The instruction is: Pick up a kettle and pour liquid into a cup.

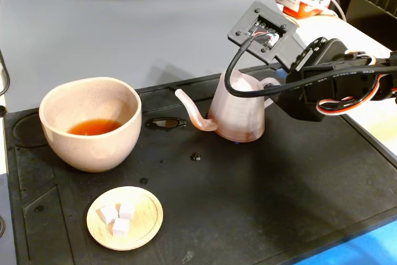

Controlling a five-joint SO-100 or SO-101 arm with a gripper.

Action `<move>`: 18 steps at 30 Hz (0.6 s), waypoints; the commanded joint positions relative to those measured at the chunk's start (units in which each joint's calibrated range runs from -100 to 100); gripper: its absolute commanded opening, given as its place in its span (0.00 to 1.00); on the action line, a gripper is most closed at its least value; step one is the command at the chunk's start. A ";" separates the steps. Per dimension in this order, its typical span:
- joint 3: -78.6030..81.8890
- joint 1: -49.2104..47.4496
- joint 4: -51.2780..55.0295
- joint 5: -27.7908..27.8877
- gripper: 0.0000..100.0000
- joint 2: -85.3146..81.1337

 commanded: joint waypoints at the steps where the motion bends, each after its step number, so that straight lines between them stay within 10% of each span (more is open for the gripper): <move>1: -0.12 -0.12 -0.95 0.34 0.11 -1.16; 18: 26.65 0.49 -0.26 -2.44 0.05 -30.76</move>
